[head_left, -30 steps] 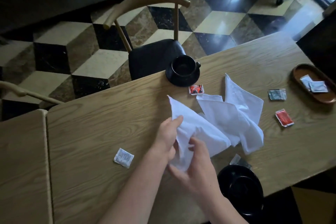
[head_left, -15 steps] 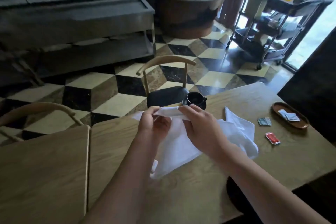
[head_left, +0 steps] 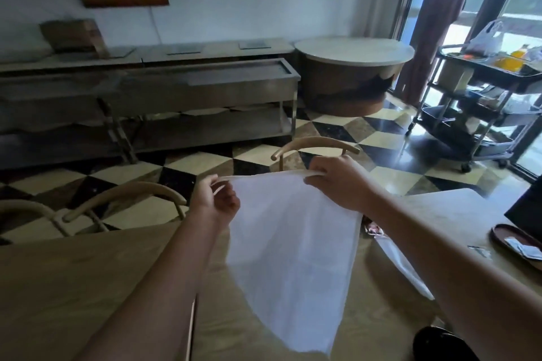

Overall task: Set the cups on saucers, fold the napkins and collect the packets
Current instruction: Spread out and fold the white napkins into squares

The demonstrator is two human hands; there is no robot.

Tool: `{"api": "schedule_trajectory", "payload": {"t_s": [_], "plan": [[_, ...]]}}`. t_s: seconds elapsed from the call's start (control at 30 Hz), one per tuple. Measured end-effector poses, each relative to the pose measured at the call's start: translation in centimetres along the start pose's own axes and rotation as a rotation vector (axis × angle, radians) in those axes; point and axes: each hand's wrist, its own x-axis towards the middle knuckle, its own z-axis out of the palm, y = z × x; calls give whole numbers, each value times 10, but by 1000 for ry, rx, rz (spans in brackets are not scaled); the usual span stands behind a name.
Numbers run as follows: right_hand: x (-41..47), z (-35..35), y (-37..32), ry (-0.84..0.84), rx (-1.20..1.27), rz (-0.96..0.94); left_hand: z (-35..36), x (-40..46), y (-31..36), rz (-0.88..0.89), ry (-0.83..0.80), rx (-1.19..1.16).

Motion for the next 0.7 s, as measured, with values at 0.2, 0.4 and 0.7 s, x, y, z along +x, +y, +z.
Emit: {"api": "schedule_trajectory", "payload": {"t_s": [0.2,0.4,0.7], "plan": [[58,28,24,-135,-53,2,1,33,44,186,157,98],[107,25,32,53,37,118,23,57,77,403,243,135],[65,53,51,5,25,93,-46,64,22,294,250,96]]}}
